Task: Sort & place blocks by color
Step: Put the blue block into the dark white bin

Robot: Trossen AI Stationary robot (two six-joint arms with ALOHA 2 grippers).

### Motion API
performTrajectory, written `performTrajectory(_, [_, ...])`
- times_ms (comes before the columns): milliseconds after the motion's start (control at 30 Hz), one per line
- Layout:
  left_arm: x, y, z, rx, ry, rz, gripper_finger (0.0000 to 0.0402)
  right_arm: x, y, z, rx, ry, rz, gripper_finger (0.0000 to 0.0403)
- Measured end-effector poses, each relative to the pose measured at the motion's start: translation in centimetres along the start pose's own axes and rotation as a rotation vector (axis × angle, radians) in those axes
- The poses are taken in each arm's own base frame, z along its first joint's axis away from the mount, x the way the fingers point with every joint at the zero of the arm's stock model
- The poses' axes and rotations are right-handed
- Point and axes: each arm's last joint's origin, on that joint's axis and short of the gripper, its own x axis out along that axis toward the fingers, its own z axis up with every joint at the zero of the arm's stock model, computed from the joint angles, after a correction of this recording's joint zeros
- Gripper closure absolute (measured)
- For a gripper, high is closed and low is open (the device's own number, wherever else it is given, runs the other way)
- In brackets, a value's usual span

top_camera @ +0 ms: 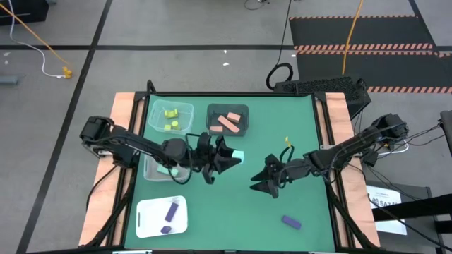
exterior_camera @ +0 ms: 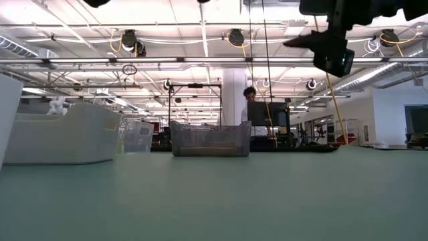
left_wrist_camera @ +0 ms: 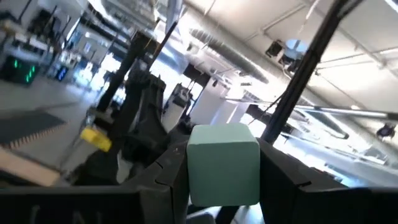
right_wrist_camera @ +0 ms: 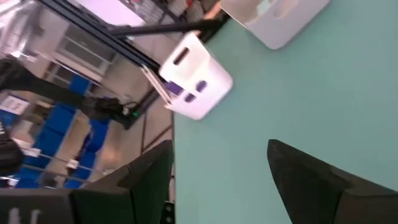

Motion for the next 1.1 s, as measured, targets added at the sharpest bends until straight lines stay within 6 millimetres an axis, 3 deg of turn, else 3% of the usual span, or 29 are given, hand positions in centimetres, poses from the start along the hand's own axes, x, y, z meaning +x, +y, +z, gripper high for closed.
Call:
performTrajectory(167, [-0.3,-0.5,0.6,0.111,0.060,0.022,0.0267,0.0,0.4,0.1,0.010,0.005,0.083,0.0152])
performTrajectory(333, [-1.2,-0.6,0.7,0.131,0.227,0.117,0.0267,-0.2,0.5,-0.9,0.084,0.177,0.136,0.0152])
performTrajectory(567, [-4.1,-0.3,-0.5,0.009,0.568,0.380,0.0267,-1.2,1.1,-4.9,0.276,0.616,0.110,0.0152])
performTrajectory(700, [-6.8,0.0,-1.0,-0.096,0.766,0.597,0.0267,-2.1,1.2,-7.1,0.303,0.746,0.018,0.0152])
performTrajectory(833, [-9.6,0.2,-1.5,-0.156,0.910,0.836,0.0267,-2.8,1.1,-8.5,0.273,0.755,-0.074,0.0152])
performTrajectory(1100, [-13.5,0.5,-1.7,-0.218,1.009,1.261,0.0253,-3.4,1.4,-9.7,0.182,0.689,-0.105,0.0152])
